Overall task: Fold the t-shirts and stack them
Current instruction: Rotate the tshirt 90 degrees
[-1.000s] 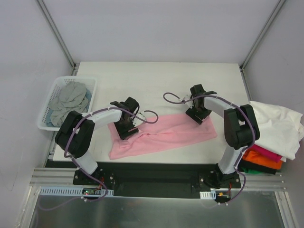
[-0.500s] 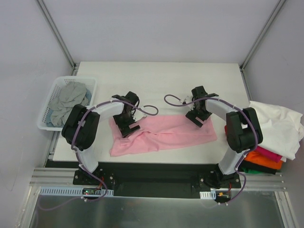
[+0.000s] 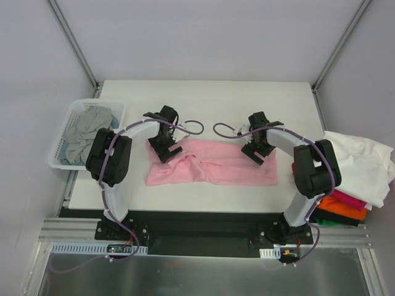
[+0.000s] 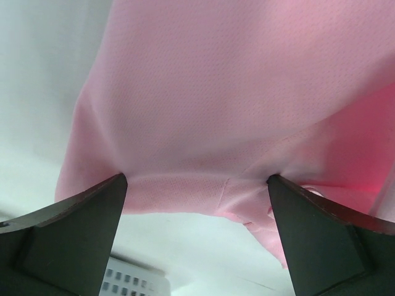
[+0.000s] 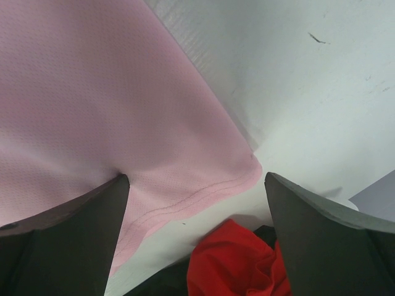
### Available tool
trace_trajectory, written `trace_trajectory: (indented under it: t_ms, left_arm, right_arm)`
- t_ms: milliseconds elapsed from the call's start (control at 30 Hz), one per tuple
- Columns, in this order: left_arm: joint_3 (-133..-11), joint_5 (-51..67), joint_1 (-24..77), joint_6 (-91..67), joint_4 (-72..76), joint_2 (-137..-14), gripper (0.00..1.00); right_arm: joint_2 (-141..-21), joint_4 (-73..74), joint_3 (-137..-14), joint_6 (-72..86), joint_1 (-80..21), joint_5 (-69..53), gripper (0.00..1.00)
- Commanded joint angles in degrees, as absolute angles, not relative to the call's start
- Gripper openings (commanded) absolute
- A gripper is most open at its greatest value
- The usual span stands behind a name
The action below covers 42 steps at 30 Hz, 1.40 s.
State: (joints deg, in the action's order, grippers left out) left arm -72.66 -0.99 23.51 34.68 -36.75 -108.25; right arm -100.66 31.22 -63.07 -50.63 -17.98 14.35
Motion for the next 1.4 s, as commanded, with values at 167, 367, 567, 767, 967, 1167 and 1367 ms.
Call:
trace_trajectory:
  t_ms: [167,367,567,767,967,1167,1367]
  left_arm:
    - [-78.4,-10.3,22.1,38.7,-30.0,-114.1,0.99]
    - [-84.2,-13.1,22.0,38.9,-29.9,-117.3,0.99]
    - [-91.4,-16.1,21.8,39.9,-30.0,-122.5,0.99]
    - [-100.4,-16.5,21.9,41.2,-30.0,-127.9,0.99]
    - [-108.7,-17.5,21.9,43.1,-30.0,-134.3,0.99]
    - [-116.8,-18.3,21.9,44.8,-30.0,-139.0,0.99]
    - [-126.4,-18.7,22.4,47.6,-29.7,-145.1,0.99]
  right_arm:
    - [-100.3,29.4,-62.0,-52.0,-17.8,16.8,0.96]
    - [-99.2,28.0,-61.0,-52.6,-18.2,17.0,0.96]
    - [-97.4,25.0,-58.9,-54.2,-19.0,18.5,0.96]
    - [-96.2,24.3,-57.6,-55.2,-20.9,18.5,0.96]
    - [-94.7,25.0,-56.7,-54.9,-25.1,19.2,0.96]
    - [-93.7,26.6,-56.9,-54.1,-28.8,18.9,0.96]
    - [-94.5,26.5,-56.6,-53.9,-32.0,18.7,0.96]
